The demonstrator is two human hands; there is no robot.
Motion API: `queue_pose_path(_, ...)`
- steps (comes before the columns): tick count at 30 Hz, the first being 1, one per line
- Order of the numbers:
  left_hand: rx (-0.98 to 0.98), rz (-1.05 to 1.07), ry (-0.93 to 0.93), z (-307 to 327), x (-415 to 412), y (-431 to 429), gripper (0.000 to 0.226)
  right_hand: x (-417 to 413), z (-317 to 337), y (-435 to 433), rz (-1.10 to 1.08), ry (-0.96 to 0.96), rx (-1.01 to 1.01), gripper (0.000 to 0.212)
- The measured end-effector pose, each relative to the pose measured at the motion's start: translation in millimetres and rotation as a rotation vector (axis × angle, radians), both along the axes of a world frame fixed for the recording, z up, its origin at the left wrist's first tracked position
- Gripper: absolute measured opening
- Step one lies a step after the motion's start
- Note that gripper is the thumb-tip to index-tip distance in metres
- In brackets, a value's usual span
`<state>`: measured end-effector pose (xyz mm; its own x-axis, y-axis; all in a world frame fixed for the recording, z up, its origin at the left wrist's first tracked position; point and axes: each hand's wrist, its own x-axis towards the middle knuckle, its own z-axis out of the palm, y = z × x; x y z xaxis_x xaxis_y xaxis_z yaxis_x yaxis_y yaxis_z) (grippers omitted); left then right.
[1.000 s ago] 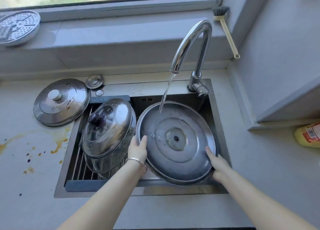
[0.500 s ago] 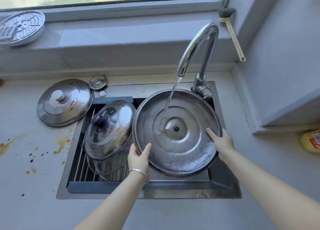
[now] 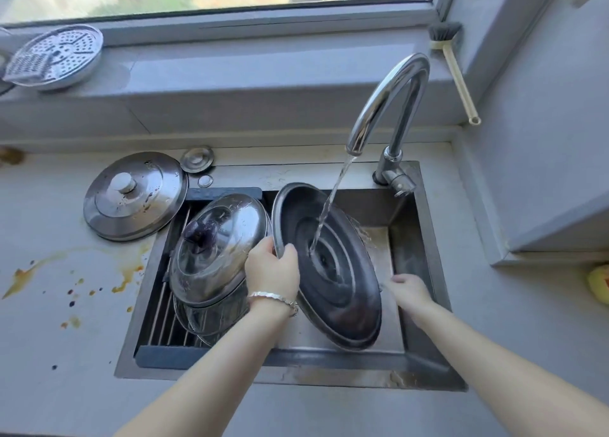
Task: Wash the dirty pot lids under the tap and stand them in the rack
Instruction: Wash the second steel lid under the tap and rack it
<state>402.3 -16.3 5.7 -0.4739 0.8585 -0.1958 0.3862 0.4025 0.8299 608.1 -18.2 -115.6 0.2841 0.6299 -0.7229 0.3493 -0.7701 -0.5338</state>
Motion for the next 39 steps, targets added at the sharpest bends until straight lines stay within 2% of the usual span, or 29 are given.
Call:
queue_pose_path(2,0.040,-0.079,0.084,15.1,3.3,4.6,0.040,-3.4,17.7,24.8,-0.052,-0.021,0.187,0.047)
queue_pose_path(4,0.065,-0.113,0.151,29.4,6.8,7.7,0.045,-7.3,41.6,52.3,-0.127,0.049,0.343,0.052)
queue_pose_path(6,0.069,-0.113,0.170,36.2,7.4,10.4,0.045,-10.7,61.2,75.2,-0.177,0.141,0.441,0.036)
queue_pose_path(7,0.066,-0.105,0.163,36.8,6.5,11.9,0.042,-12.7,66.4,83.7,-0.197,0.161,0.449,0.019)
queue_pose_path(8,0.061,-0.097,0.156,36.9,5.5,13.8,0.037,-16.5,71.3,90.0,-0.226,0.176,0.460,0.012)
queue_pose_path(9,0.055,-0.093,0.147,36.5,4.4,15.5,0.029,-19.4,71.7,96.1,-0.266,0.199,0.449,0.019)
queue_pose_path(11,0.037,-0.087,0.124,37.2,4.0,17.4,0.014,-29.0,74.1,102.8,-0.321,0.249,0.415,0.014)
queue_pose_path(13,0.025,-0.097,0.118,39.2,4.8,17.3,0.014,-37.3,78.8,105.2,-0.286,0.296,0.375,0.028)
queue_pose_path(16,0.017,-0.109,0.118,41.1,6.3,17.2,0.020,-43.3,91.0,103.7,-0.174,0.355,0.295,0.072)
queue_pose_path(18,0.004,-0.108,0.120,40.8,5.7,18.6,0.020,-43.7,106.9,97.4,-0.005,0.292,0.241,0.077)
queue_pose_path(19,-0.011,-0.111,0.124,40.5,5.1,19.7,0.019,-43.6,118.5,91.7,0.102,0.213,0.226,0.067)
queue_pose_path(21,-0.043,-0.117,0.144,40.4,4.2,22.2,0.016,-46.8,138.6,75.6,0.277,0.121,0.264,0.032)
queue_pose_path(23,-0.074,-0.122,0.158,40.2,4.7,25.2,0.016,-52.5,157.4,53.6,0.459,0.193,0.271,0.032)
queue_pose_path(25,-0.116,-0.130,0.148,42.4,6.1,29.3,0.011,-57.3,173.9,27.9,0.720,0.253,0.228,0.044)
queue_pose_path(27,-0.179,-0.132,0.129,45.5,8.7,34.0,0.004,-61.2,178.5,7.2,0.932,0.121,0.269,0.054)
queue_pose_path(28,-0.210,-0.142,0.116,44.1,9.2,37.1,0.009,-62.8,176.2,-0.4,0.981,-0.009,0.348,0.048)
queue_pose_path(31,-0.246,-0.182,-0.062,45.3,13.8,41.1,0.032,-62.8,167.1,-7.4,0.938,-0.312,0.646,0.024)
queue_pose_path(33,-0.258,-0.195,-0.224,49.2,15.6,35.6,0.051,-56.7,162.4,-3.2,0.850,-0.355,0.708,0.022)
queue_pose_path(34,-0.263,-0.203,-0.249,49.2,14.6,31.6,0.053,-52.7,160.5,-0.1,0.803,-0.360,0.702,0.022)
queue_pose_path(39,-0.353,-0.279,-0.088,33.9,-2.1,7.3,0.044,-41.9,157.3,9.2,0.656,-0.302,0.607,0.021)
